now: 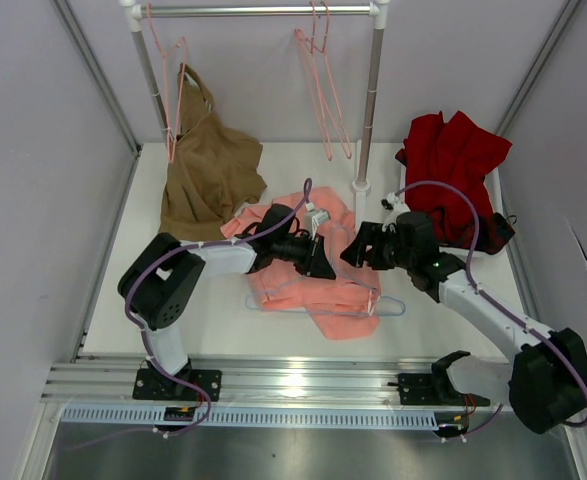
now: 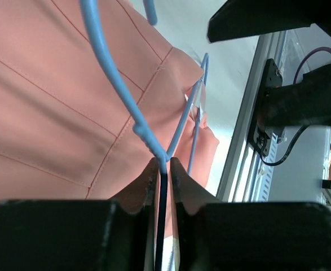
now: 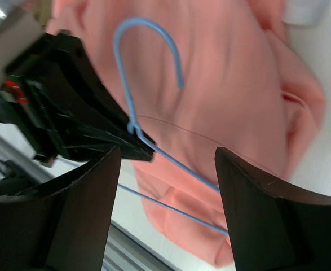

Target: Place the skirt on the hanger

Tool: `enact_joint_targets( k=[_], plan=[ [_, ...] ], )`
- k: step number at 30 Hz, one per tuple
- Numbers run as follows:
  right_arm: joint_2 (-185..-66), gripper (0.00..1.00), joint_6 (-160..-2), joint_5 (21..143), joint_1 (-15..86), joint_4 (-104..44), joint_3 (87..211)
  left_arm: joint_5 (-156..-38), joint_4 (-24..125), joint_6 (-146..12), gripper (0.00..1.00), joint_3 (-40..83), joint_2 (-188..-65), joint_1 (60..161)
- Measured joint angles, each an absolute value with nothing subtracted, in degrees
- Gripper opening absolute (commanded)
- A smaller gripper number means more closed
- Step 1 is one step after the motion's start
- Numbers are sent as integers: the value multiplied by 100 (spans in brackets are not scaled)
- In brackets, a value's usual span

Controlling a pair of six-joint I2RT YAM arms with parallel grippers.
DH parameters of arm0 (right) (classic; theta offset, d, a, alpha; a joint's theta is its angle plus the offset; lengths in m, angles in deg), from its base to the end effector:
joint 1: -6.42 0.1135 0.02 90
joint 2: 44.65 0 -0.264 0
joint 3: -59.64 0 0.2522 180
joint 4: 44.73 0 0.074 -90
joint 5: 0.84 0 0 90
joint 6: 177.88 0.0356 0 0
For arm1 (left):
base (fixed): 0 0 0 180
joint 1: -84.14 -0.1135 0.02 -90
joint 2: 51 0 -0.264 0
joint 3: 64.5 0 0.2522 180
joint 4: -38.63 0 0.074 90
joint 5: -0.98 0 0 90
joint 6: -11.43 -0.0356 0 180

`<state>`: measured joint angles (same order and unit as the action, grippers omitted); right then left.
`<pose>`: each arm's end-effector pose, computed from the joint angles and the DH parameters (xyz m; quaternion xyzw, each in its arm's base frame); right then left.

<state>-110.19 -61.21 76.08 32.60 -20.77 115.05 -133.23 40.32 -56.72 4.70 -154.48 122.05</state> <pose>0.2199 0.1171 0.2485 -0.0496 0.8778 0.2974 0.3723 0.2770 -0.2472 0.1697 0.2846 0.7934 -0.5003 0.1979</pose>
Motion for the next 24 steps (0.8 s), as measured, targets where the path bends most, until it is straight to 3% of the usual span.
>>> enact_joint_targets(
  k=[12, 18, 24],
  plan=[
    [-12431, 66, -5900, 5995, 3168, -4302, 11422, -13115, 4272, -5679, 11, 490, -15448, 12194],
    [-12643, 53, -5657, 5940, 3198, -4717, 11357, -12953, 4360, -5677, 8, 490, -15448, 12157],
    [-12592, 55, -5530, 6441, 3225, -4857, 11153, -13021, 4301, -5681, 7, 490, -15444, 12244]
  ],
)
